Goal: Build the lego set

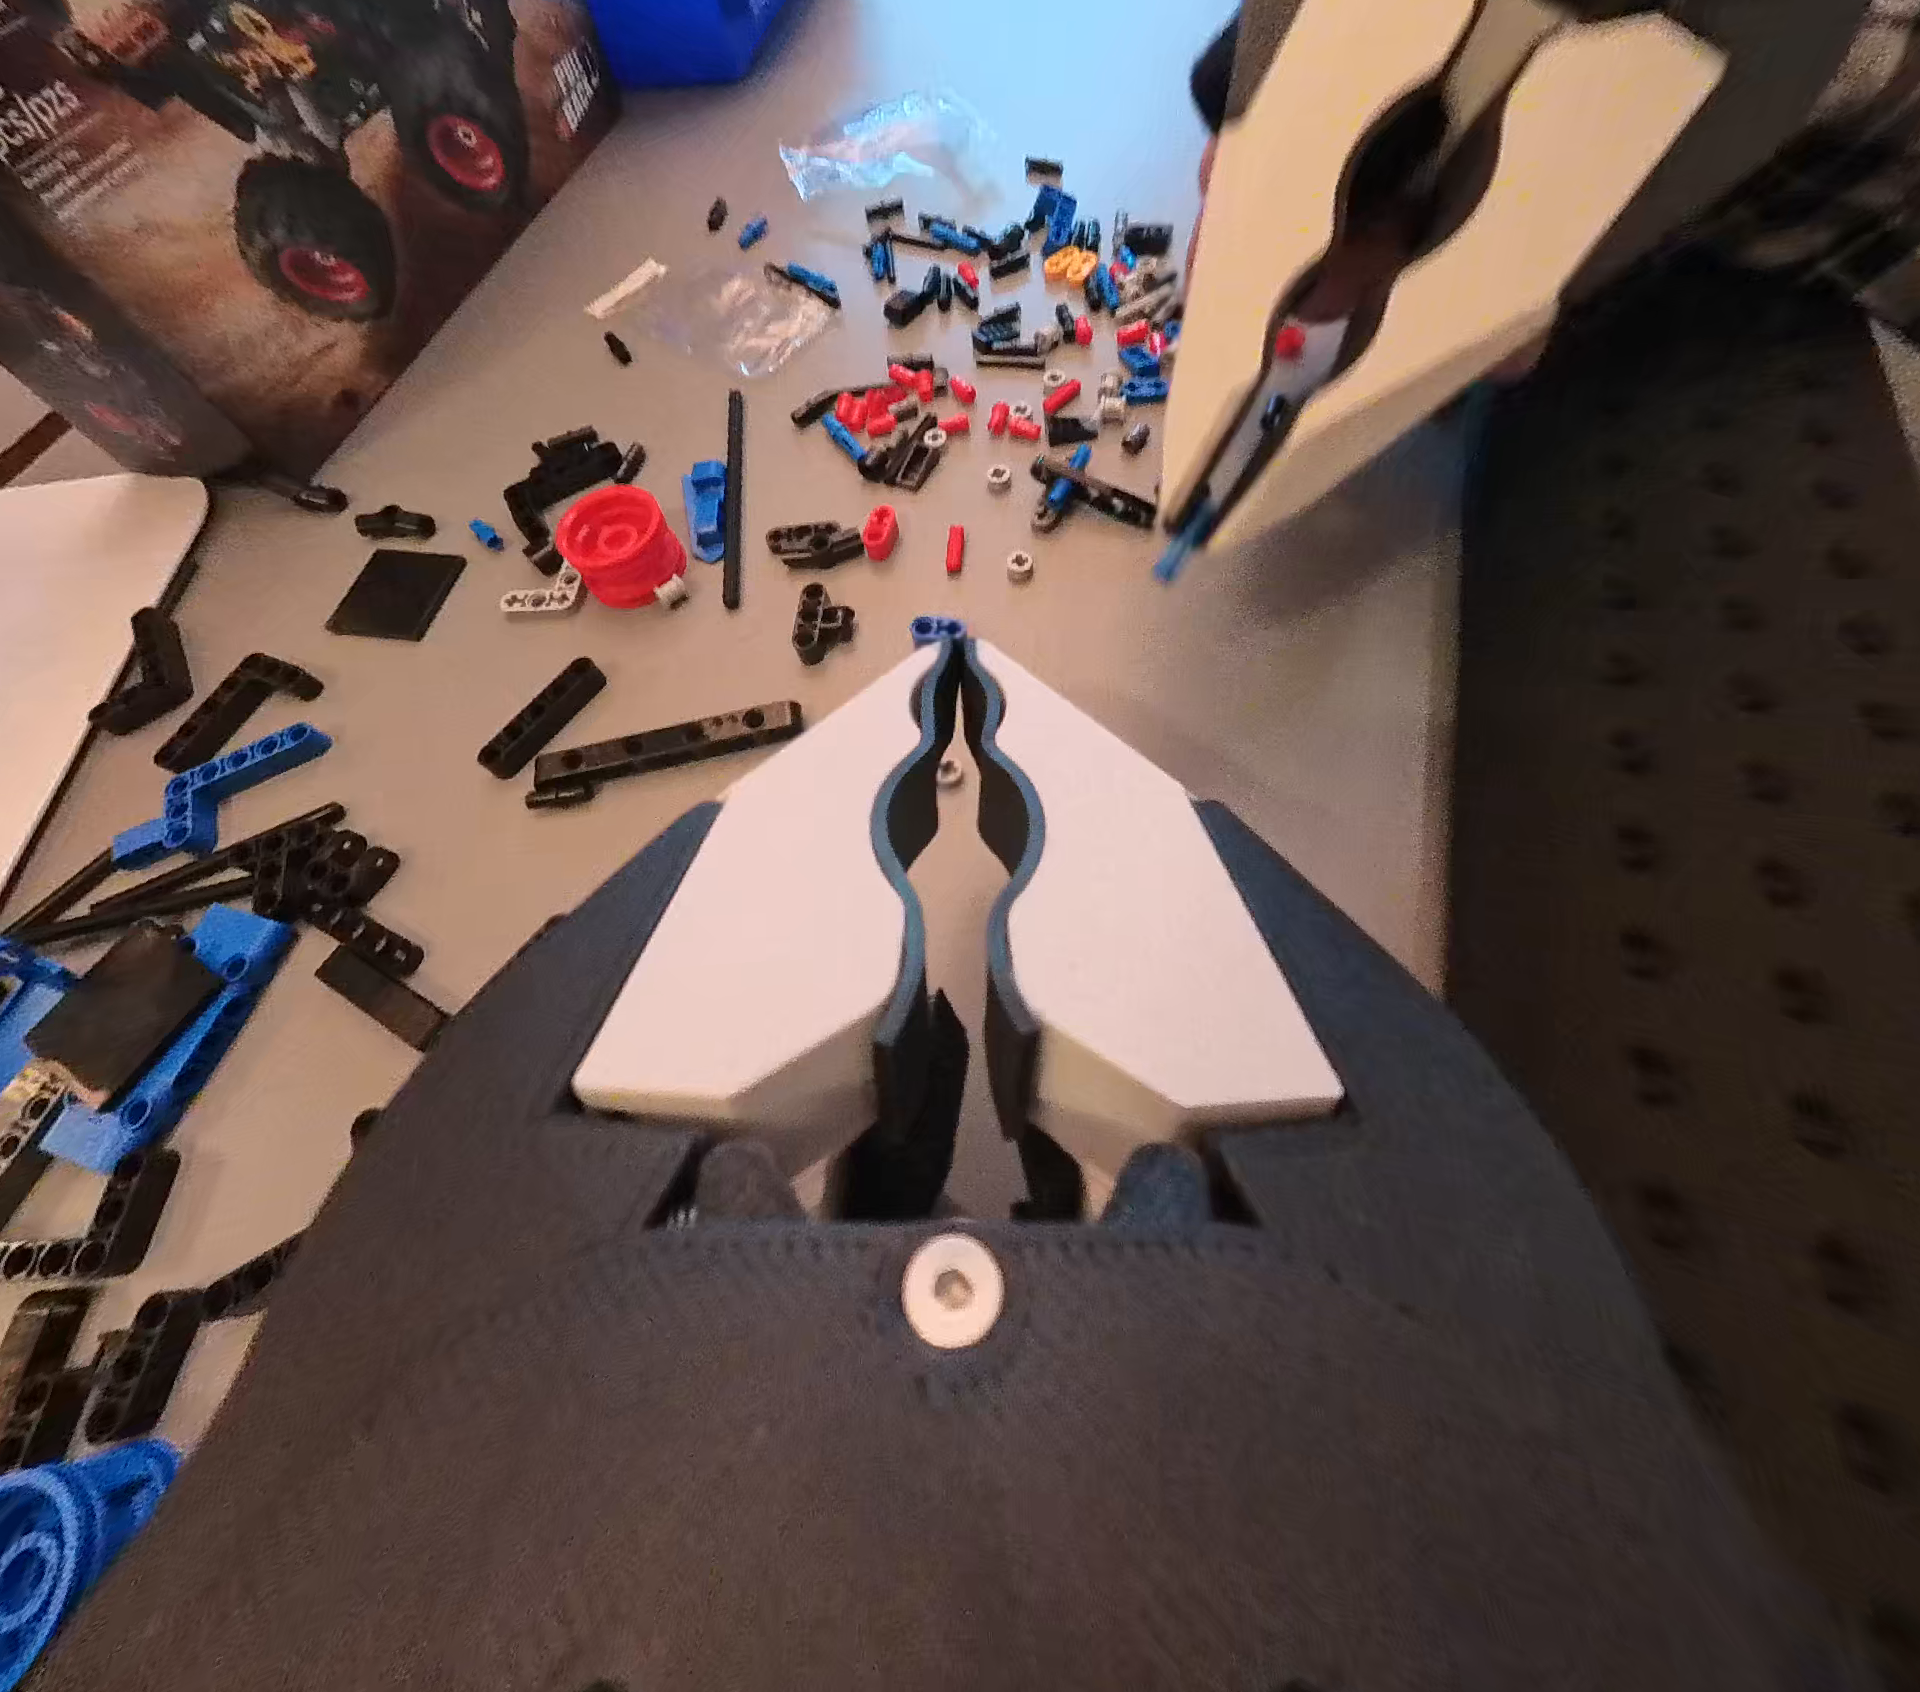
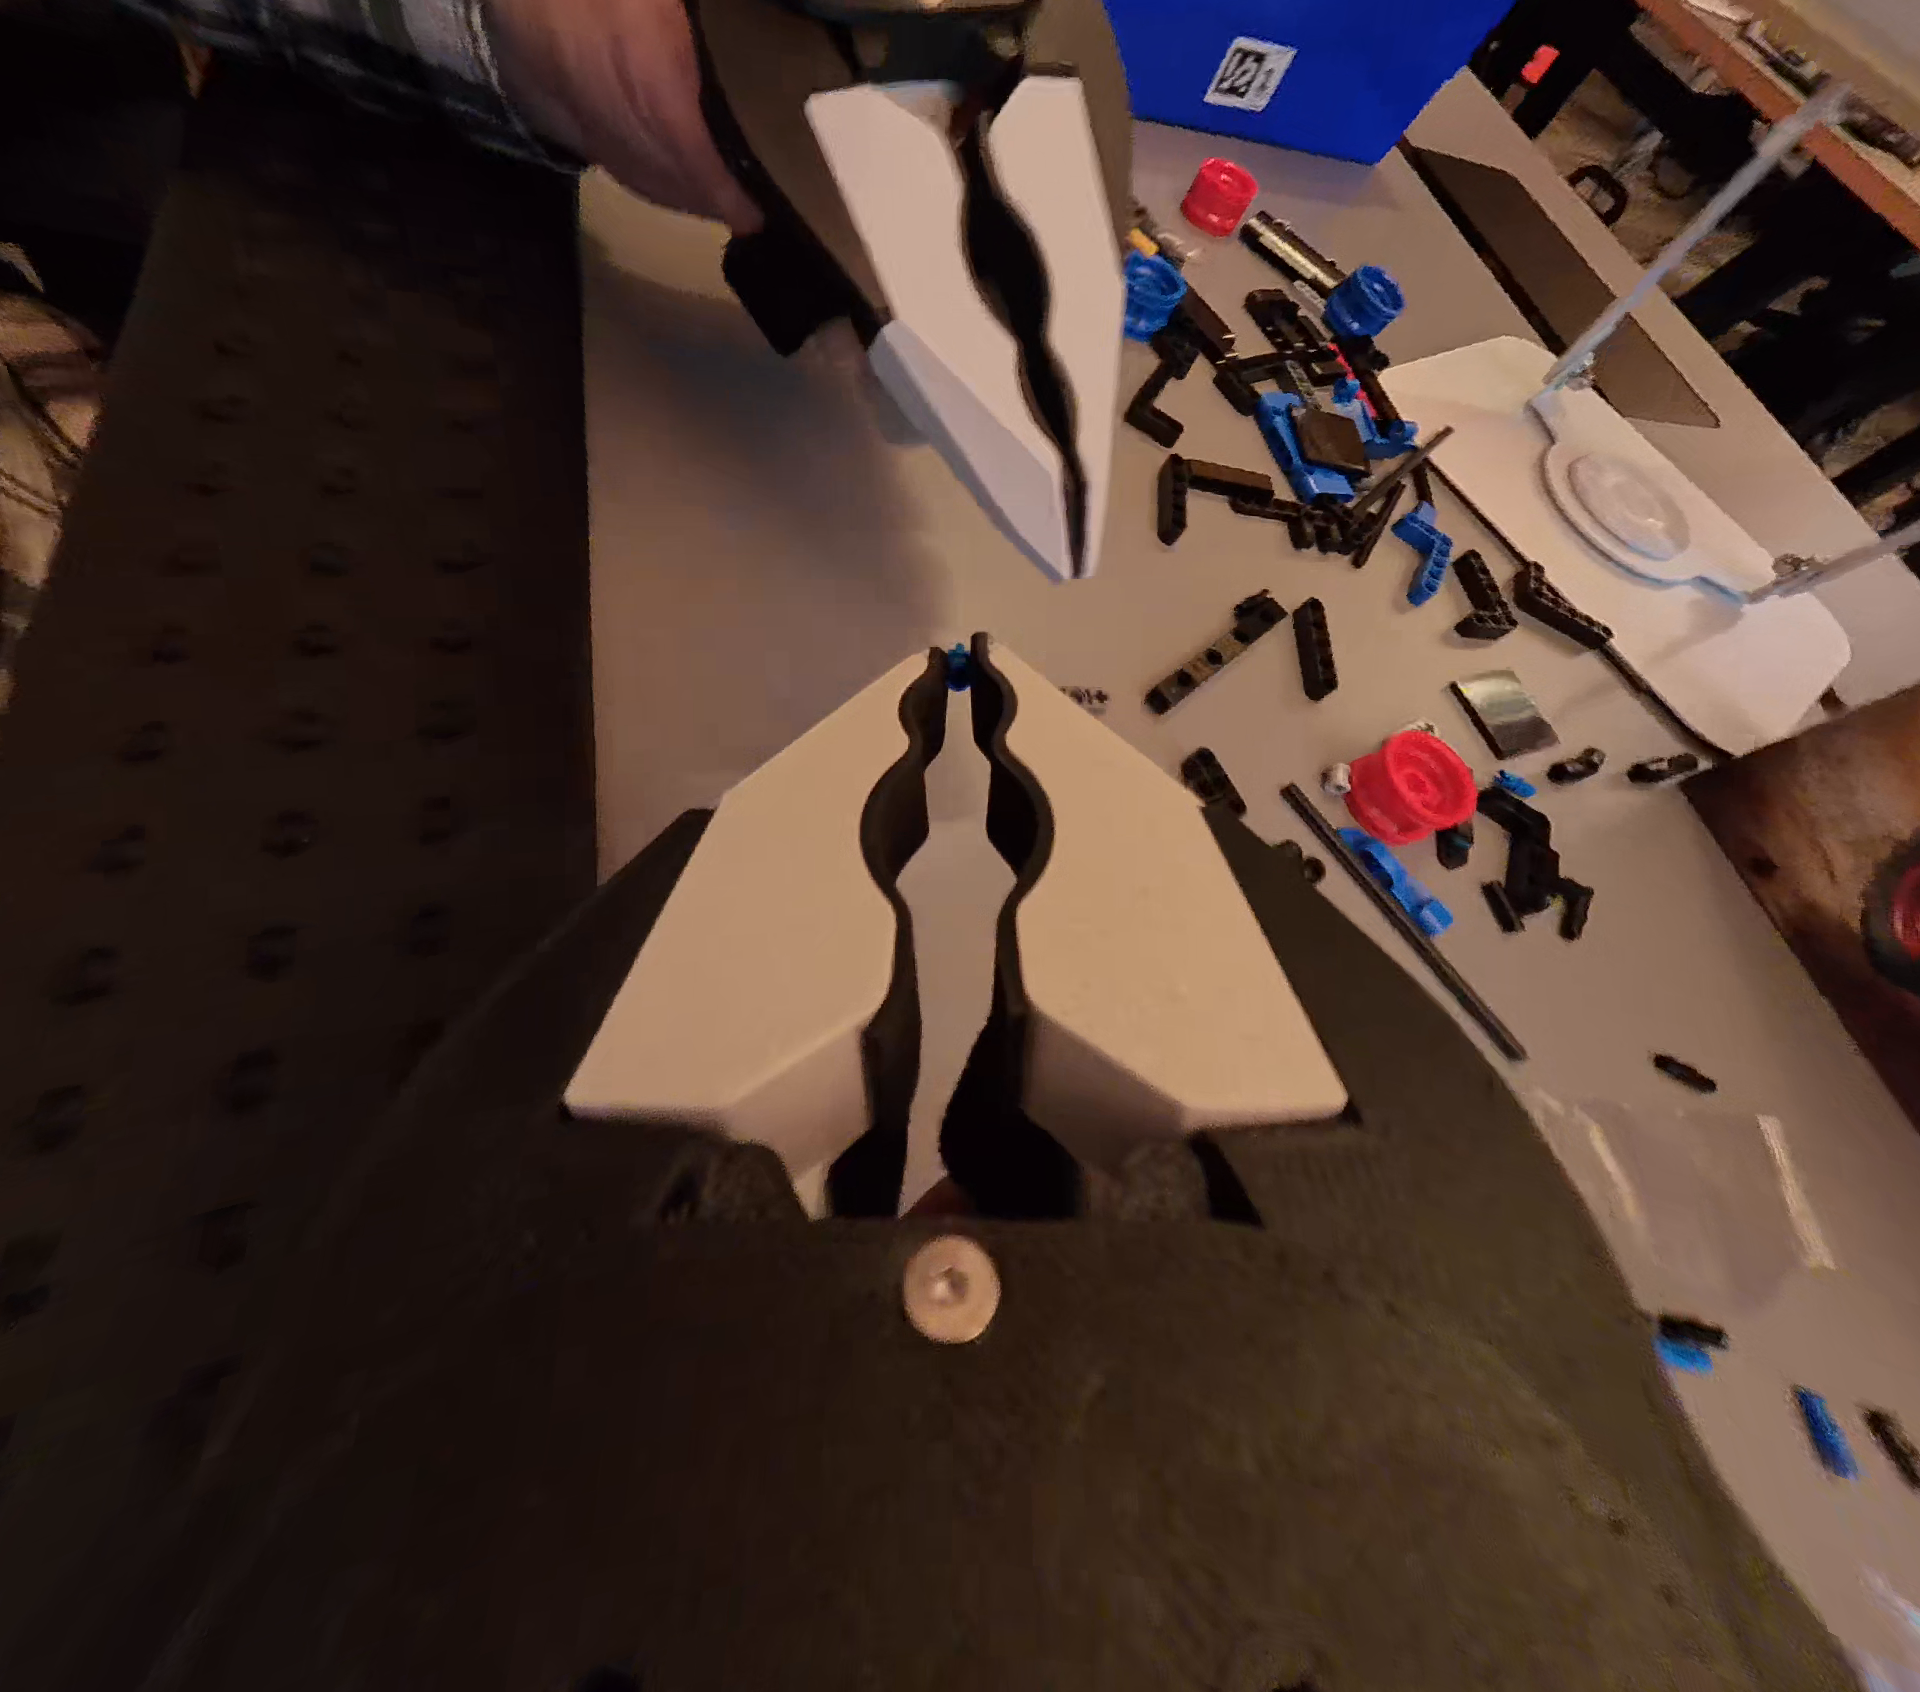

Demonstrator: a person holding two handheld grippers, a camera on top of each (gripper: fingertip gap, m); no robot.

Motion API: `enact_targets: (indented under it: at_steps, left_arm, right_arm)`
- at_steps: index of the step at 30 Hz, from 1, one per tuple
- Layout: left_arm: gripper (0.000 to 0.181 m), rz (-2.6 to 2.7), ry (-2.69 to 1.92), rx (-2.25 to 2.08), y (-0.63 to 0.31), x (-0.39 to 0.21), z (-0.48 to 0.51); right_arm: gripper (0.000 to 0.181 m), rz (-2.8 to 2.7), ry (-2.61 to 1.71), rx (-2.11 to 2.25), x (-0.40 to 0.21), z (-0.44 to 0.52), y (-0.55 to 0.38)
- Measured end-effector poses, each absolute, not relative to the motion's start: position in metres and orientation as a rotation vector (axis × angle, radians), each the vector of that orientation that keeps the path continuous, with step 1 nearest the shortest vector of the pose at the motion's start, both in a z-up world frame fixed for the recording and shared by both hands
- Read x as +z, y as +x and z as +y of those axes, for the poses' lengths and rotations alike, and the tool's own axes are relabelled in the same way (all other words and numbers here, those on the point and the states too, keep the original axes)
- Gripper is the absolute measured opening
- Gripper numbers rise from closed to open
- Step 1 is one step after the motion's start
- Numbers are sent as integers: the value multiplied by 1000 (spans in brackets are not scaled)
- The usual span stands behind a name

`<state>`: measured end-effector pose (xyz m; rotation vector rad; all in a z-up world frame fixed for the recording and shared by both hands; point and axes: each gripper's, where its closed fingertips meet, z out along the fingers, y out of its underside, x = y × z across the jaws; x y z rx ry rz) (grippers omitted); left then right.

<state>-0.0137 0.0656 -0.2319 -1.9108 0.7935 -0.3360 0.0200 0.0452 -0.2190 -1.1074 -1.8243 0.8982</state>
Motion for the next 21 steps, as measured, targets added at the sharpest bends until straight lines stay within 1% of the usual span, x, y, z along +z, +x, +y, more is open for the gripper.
enact_targets:
  at_steps: [3,9,17,21]
  left_arm:
    - [0,859,-1940,-290,-10,-241,65]
    - [19,1052,-1958,-248,18,-255,70]
    - [21,1249,-1908,-155,55,-266,107]
    - [26,1390,-1860,-59,64,-274,115]
  right_arm:
    - [2,-1720,-1170,940,-205,64,38]
    - [1,-1557,-1270,924,-186,97,80]
    - [1,-1618,-1376,866,-221,100,90]
    - [1,-1616,-1397,884,-227,102,90]
